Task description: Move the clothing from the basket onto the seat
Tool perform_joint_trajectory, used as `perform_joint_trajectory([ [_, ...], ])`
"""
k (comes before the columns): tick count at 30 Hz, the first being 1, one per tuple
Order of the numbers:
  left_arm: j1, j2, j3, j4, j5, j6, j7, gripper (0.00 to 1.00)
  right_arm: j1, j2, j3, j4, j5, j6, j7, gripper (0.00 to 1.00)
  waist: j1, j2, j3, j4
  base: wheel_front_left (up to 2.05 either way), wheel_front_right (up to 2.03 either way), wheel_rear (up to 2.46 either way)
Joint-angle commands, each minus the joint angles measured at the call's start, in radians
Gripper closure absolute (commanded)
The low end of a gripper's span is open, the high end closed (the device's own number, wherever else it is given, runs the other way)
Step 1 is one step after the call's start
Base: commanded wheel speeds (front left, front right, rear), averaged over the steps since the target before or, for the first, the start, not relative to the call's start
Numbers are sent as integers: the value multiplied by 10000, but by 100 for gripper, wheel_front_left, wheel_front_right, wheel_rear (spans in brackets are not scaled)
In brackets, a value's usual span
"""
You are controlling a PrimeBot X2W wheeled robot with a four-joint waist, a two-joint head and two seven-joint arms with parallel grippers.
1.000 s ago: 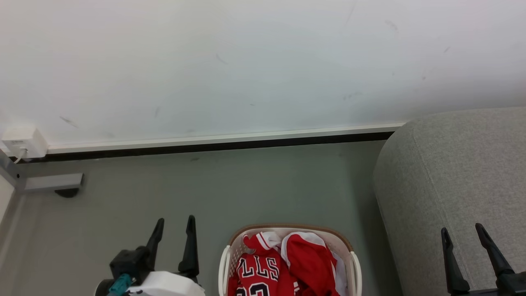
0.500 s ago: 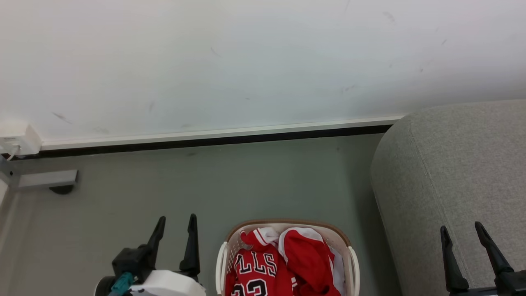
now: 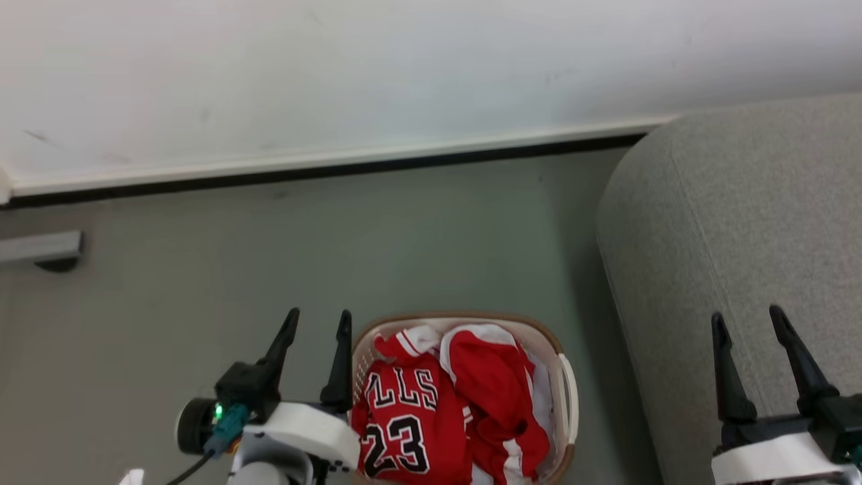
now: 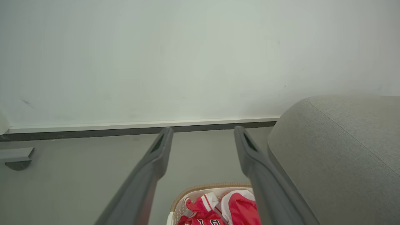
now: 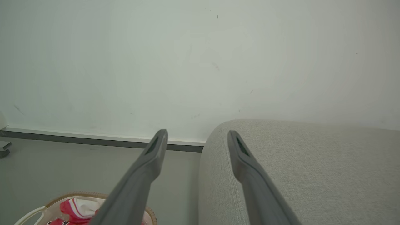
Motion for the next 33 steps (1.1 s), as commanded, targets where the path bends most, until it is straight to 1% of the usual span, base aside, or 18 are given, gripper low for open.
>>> perform_joint_trajectory([
  [1,-257,65,-66,83,157,16,-9,0,-276,46,55,-71,69,-21,2,0,-1,0,605,-300,0,0,0],
  [6,-991,65,-481,695,554,-23,-9,0,-999,146,325,-221,214,-21,2,0,-1,0,1644,-744,0,0,0],
  [11,-1940,66,-991,1799,1036,-153,-9,0,-1762,250,549,-374,425,-21,2,0,-1,0,2666,-1204,0,0,0],
  [15,-2760,93,-1336,3321,1434,-202,-9,0,-2292,300,769,-524,593,-21,2,0,-1,0,3387,-1603,0,0,0],
  [17,-3255,122,-1572,4162,1674,-280,163,0,-2516,316,900,-610,678,-21,2,0,-1,0,3711,-1806,0,0,0],
  [20,-3942,139,-1935,5310,2005,-380,701,0,-2765,316,1134,-736,1000,-21,2,0,-1,0,4133,-2050,0,0,0],
  [24,-4764,154,-2460,6514,2459,-530,1650,0,-3019,317,1428,-817,1359,-21,2,0,-1,0,4558,-2353,0,0,0],
  [33,-6051,341,-2963,8242,3099,103,3619,0,-3343,320,1836,-950,1994,-21,2,0,-1,0,5307,-2944,0,0,0],
])
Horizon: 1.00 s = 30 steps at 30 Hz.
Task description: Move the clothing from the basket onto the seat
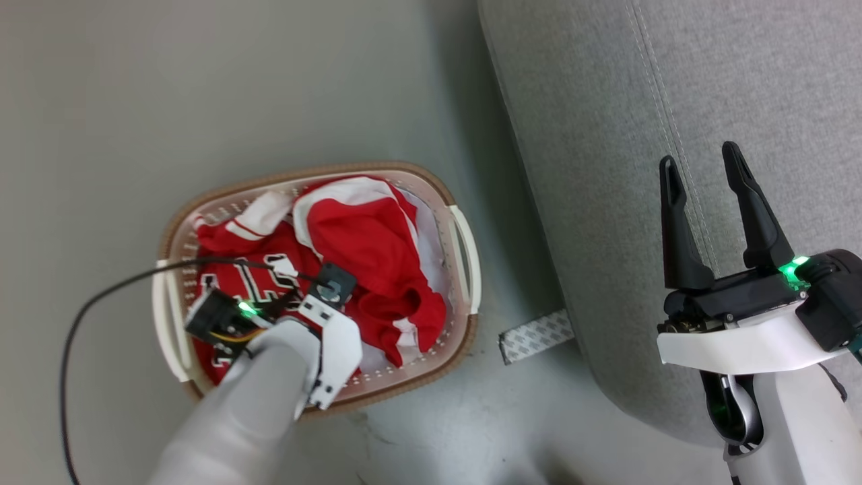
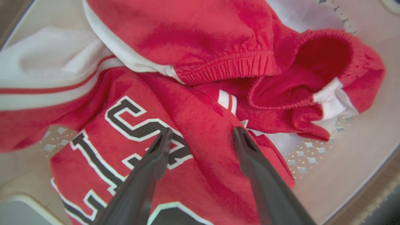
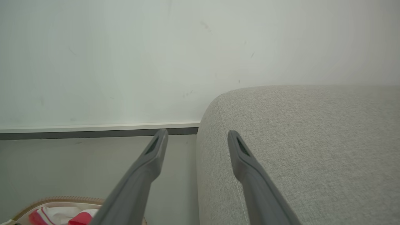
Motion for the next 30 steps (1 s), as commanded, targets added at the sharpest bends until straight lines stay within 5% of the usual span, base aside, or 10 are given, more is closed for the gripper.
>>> perform_joint_trajectory([
  [1,-276,218,-127,210,241,164,222,0,-140,17,60,-75,120,-21,4,0,-1,0,309,-265,0,0,0],
  [9,-967,658,-425,797,546,755,407,0,-110,16,180,-202,356,-21,4,0,-1,0,700,-483,0,0,0],
  [16,-1339,733,-629,1135,543,620,561,0,-244,15,246,-213,325,-21,4,0,-1,0,1061,-466,0,0,0],
  [17,-1375,705,-647,1163,513,600,565,51,-267,15,244,-215,315,-21,4,0,-1,0,1105,-465,0,0,0],
  [18,-1399,658,-661,1176,467,524,511,87,-276,15,241,-209,303,-21,4,0,-1,0,1132,-462,0,0,0],
  [19,-1428,610,-672,1187,427,524,466,100,-277,15,228,-193,285,-21,4,0,-1,0,1152,-451,0,0,0],
  [30,-848,-62,-332,1046,-595,245,-550,100,401,3,-189,198,-180,-21,4,0,-1,0,-367,388,0,0,0],
])
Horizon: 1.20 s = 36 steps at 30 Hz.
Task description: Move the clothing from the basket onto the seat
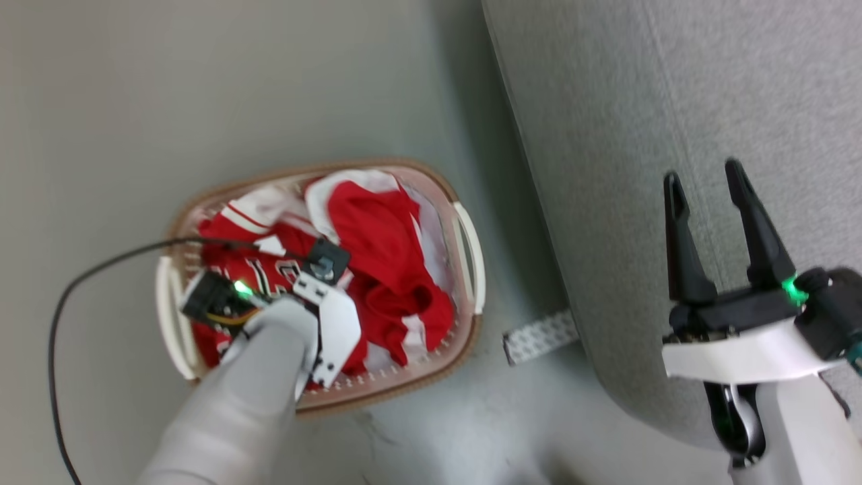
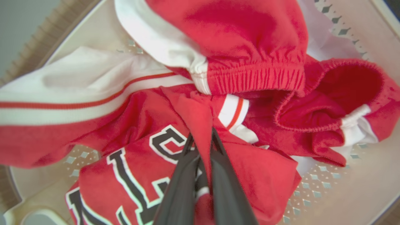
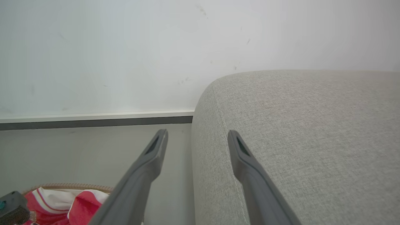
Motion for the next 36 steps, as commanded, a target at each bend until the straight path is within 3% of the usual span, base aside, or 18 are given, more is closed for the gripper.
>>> perform_joint_trajectory([
  [1,377,-66,105,-96,-317,-81,-260,100,350,-8,-118,97,-205,-21,4,0,0,0,-985,543,0,0,0],
  [12,2302,-120,-235,-1674,-2293,-641,-824,100,2125,-16,-685,512,-827,-21,4,0,0,0,-4146,1943,0,0,0],
  [23,3150,-116,-735,-3684,-3403,-411,-632,100,3306,-14,-948,675,-1012,-21,4,0,0,0,-5861,2801,0,0,0],
  [36,3584,301,-231,-7287,-4022,39,-156,100,4073,-9,-657,765,-827,-21,4,0,0,0,-7005,2837,0,0,0],
])
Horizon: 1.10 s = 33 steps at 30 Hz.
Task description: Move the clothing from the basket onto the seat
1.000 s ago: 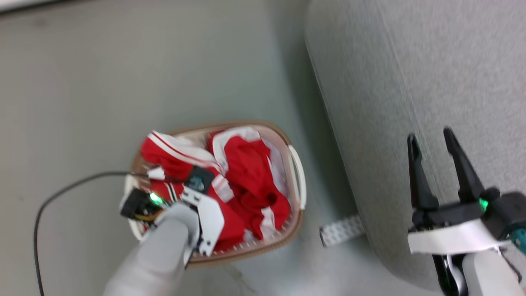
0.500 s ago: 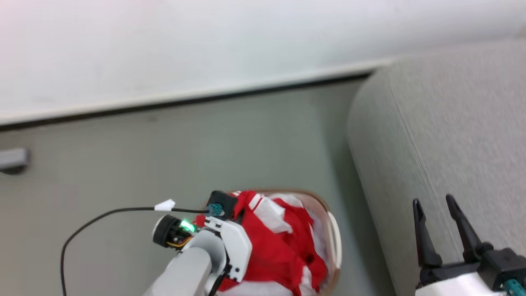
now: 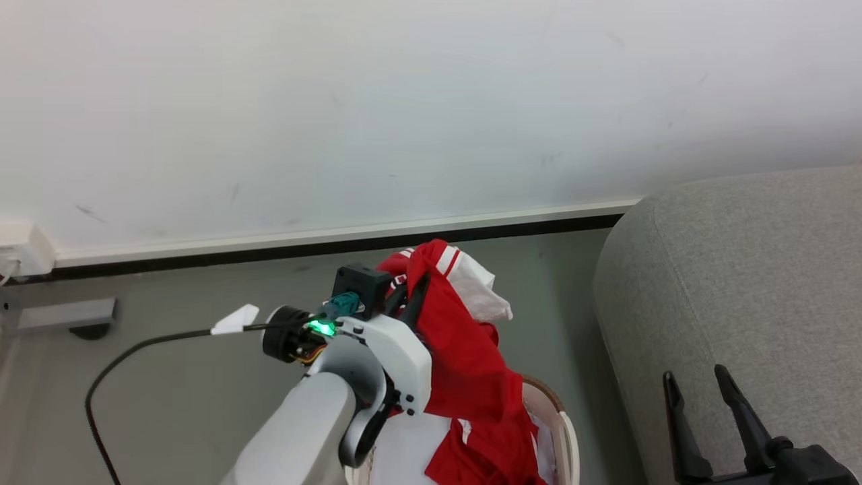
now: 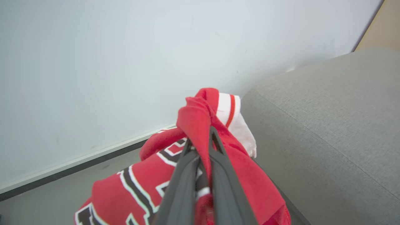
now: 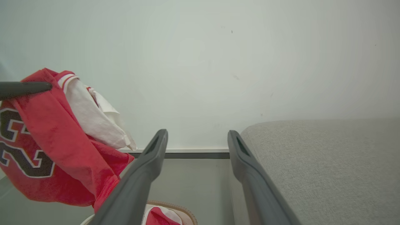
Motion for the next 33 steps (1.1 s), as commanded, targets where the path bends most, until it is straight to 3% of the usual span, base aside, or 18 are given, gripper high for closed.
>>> perform_joint_trajectory([
  [1,162,124,79,-388,-69,77,74,100,169,-11,104,-45,317,-21,4,0,3,0,-230,-35,0,0,0],
  [6,252,280,316,-1751,-318,316,431,100,216,-146,558,-252,831,-21,4,0,3,0,-483,-136,0,0,0],
  [11,299,409,356,-2611,-332,498,735,100,-98,-764,1298,-603,600,-21,6,0,3,0,-589,-213,0,0,0],
  [18,444,389,163,-3262,-335,595,1004,100,-796,-1942,3016,-1041,1112,-21,6,0,3,0,-689,-253,0,0,0],
  [24,454,311,-50,-3518,-334,588,1126,100,-2208,-2711,4588,-485,1655,-21,16,0,3,0,-670,-194,0,0,0],
  [28,377,224,-208,-3475,-327,544,1115,100,-3250,-2804,5520,301,1661,-21,41,0,3,0,-694,-69,0,0,0],
  [33,296,80,-409,-3440,-353,562,1059,100,-4357,-2248,6385,1425,1828,-21,31,0,3,0,-737,74,0,0,0],
])
